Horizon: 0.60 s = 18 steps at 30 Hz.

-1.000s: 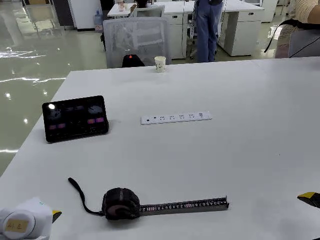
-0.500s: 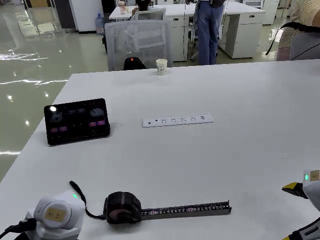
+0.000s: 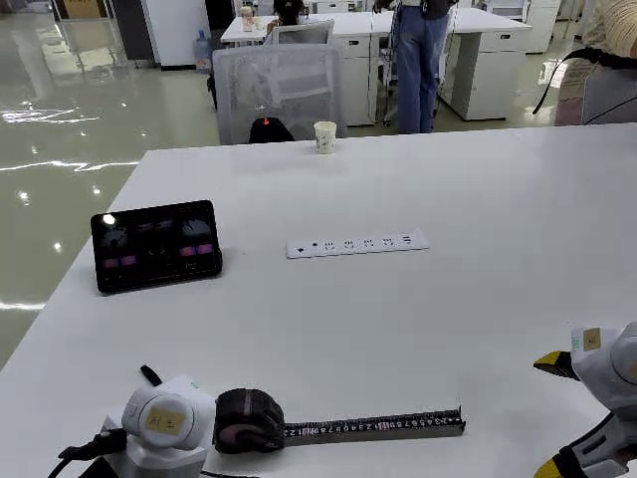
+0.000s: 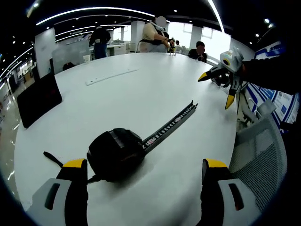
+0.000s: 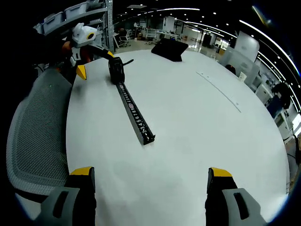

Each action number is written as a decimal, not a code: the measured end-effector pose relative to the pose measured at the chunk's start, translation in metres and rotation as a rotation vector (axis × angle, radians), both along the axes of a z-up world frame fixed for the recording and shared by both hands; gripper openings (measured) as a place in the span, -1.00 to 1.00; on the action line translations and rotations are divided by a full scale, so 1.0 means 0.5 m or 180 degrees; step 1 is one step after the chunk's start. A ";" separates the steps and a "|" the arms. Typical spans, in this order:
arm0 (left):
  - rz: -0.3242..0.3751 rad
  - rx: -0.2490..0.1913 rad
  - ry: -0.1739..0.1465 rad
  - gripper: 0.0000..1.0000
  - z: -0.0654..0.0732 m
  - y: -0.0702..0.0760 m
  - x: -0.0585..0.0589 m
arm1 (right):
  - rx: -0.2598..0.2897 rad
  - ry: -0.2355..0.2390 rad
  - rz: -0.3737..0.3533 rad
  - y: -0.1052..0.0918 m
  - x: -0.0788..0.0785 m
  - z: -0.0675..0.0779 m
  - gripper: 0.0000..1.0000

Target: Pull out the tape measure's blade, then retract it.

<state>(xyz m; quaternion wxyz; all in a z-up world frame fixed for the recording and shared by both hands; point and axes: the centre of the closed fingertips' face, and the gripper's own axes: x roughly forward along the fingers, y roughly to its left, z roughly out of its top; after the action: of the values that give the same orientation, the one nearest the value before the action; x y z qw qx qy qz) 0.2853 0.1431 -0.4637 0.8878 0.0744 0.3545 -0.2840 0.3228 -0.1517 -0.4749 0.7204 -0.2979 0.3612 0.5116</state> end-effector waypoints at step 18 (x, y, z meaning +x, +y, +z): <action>0.0583 0.0007 -0.0147 0.98 0.007 0.002 0.049 | -0.0018 0.0056 0.0317 0.056 0.036 -0.025 0.98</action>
<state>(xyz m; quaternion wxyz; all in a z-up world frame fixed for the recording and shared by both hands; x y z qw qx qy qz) 0.3098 0.1440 -0.4604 0.9179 0.0492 0.3395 -0.1995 0.3406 -0.1237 -0.4874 0.6900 -0.3130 0.3537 0.5484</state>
